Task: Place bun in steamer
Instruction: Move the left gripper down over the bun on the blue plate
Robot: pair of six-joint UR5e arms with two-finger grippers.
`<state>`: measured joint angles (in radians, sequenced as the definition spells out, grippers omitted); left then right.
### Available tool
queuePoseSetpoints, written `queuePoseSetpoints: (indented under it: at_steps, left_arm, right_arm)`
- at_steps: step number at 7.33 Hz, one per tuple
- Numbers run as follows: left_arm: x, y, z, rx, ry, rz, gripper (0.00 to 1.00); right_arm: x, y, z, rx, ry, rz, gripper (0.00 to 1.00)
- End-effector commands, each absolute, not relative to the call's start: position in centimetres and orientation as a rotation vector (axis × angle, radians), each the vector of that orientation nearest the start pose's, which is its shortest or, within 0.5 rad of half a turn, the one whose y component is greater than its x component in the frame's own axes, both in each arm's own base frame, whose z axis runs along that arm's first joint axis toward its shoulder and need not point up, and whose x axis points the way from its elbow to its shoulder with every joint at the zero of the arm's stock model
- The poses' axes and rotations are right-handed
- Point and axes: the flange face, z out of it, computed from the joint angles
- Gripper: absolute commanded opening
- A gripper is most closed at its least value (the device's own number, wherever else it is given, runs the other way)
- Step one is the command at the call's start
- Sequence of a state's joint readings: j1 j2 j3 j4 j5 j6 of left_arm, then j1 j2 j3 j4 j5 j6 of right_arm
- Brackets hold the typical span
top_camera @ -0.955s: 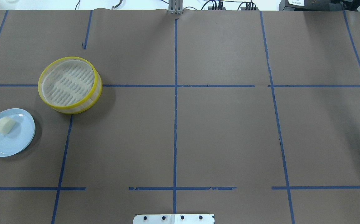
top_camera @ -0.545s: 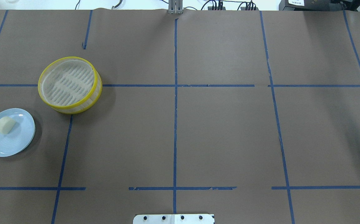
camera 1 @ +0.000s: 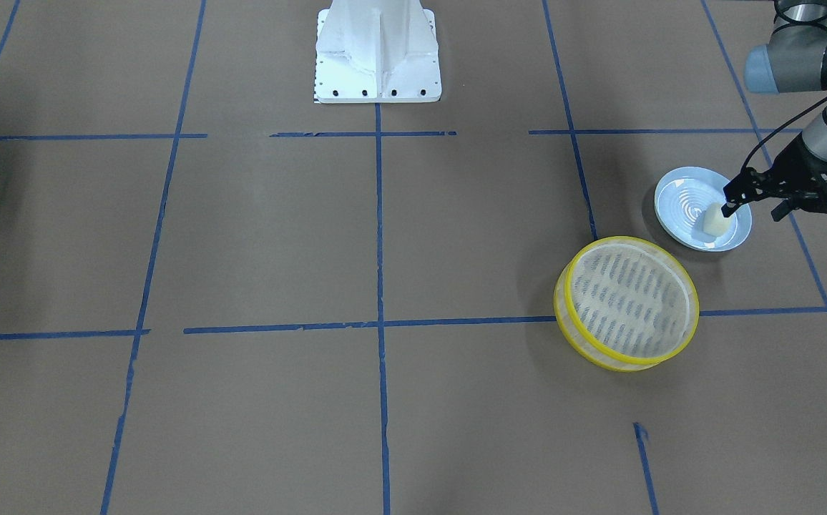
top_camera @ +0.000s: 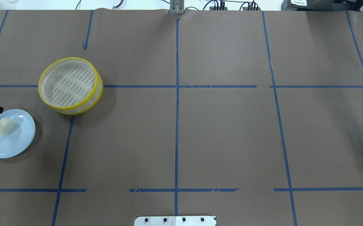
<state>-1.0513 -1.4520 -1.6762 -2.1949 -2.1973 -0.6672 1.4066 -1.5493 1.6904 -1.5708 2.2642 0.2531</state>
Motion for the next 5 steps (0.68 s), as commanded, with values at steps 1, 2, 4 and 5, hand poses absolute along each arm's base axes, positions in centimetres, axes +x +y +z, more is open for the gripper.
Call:
queuePoseSetpoints:
  at_steps: [1, 2, 4, 5]
  left_arm:
    - [18.6, -43.8, 60.1, 0.128, 0.833, 0.083, 1.0]
    - [19.0, -43.6, 60.2, 0.124, 0.832, 0.091, 1.0]
    - [20.2, -43.0, 61.8, 0.091, 0.818, 0.115, 1.0]
    - [20.6, -42.8, 62.1, 0.084, 0.814, 0.123, 1.0]
  right_arm:
    - [-1.4, -51.1, 59.4, -0.011, -0.705, 0.036, 1.0]
    - [-1.4, -51.1, 59.4, -0.011, -0.705, 0.036, 1.0]
    - [-1.4, -51.1, 59.4, -0.011, -0.705, 0.036, 1.0]
    - [-1.4, -51.1, 59.4, -0.011, -0.705, 0.036, 1.0]
